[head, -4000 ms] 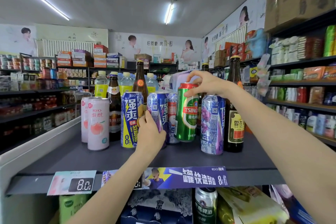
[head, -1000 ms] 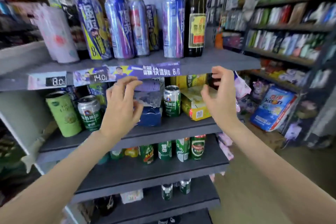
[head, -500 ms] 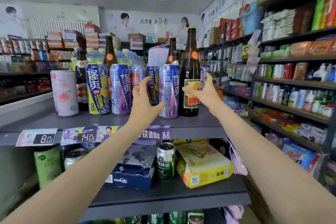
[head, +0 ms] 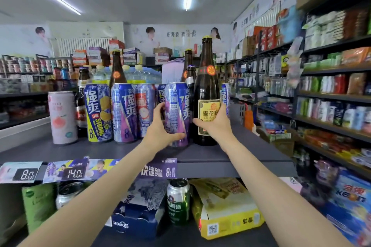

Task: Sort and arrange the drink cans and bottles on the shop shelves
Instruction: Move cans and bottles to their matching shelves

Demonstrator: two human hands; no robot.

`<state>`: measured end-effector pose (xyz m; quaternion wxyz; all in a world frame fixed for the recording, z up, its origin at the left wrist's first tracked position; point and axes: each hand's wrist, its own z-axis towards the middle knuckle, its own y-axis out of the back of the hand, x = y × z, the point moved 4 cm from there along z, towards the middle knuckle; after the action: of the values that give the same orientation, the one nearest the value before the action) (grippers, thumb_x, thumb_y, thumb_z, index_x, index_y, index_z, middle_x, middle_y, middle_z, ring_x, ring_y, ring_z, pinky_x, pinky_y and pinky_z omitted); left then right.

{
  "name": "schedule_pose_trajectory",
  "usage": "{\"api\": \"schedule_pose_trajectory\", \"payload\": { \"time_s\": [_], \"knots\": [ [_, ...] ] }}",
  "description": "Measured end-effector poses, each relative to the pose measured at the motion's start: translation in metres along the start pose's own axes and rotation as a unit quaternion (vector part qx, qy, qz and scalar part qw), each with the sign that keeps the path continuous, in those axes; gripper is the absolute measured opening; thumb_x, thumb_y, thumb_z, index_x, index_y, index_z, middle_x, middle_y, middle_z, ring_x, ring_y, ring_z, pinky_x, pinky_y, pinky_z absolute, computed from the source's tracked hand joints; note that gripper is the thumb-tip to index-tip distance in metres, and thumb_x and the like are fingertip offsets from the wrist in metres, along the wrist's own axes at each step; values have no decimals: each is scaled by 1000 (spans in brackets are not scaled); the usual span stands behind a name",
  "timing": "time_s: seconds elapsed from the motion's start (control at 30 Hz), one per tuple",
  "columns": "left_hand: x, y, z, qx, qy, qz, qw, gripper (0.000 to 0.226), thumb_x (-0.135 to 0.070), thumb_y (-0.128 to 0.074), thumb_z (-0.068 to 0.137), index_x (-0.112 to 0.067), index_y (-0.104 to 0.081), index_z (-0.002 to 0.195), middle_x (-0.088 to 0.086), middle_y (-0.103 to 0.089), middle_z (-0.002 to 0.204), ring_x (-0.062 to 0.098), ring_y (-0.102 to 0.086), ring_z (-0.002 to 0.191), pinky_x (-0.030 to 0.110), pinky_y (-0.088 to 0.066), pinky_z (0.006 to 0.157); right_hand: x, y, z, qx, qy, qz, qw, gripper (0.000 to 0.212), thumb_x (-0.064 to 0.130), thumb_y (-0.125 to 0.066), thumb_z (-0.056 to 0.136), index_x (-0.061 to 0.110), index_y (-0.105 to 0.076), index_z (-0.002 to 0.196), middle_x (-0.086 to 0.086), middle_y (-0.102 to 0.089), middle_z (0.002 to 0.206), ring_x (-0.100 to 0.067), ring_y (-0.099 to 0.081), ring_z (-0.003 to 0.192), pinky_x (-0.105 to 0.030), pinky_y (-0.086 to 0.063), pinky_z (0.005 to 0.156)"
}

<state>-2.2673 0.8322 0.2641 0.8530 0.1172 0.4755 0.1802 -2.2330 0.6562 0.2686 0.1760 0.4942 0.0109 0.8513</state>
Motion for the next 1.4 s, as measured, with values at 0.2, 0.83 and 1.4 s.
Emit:
{"api": "schedule_pose_trajectory", "payload": {
  "time_s": [0.2,0.83,1.4],
  "knots": [
    [9,10,9,-68,53,69,994,106,-13,-77,73,-25,-3,148,14,-39,144,31,-43,127,37,-35,101,6,12,-5,-53,43,-15,998,80,22,-81,67,20,-31,130,2,-55,106,-14,-52,96,-30,-42,83],
    [37,100,-220,-42,-104,20,994,42,-37,-54,78,-47,-36,115,-12,-54,111,6,-54,106,24,-45,89,63,6,-204,129,53,167,976,75,17,-83,48,26,-43,111,13,-67,92,-4,-66,86,-25,-55,76],
    [504,34,-596,-32,328,119,936,41,9,-52,83,-16,-43,115,4,-57,100,27,-58,91,37,-46,81,-392,-184,-609,250,-248,1,936,99,38,-93,37,24,-42,121,18,-65,110,1,-61,104,-16,-47,87]
  ]
}}
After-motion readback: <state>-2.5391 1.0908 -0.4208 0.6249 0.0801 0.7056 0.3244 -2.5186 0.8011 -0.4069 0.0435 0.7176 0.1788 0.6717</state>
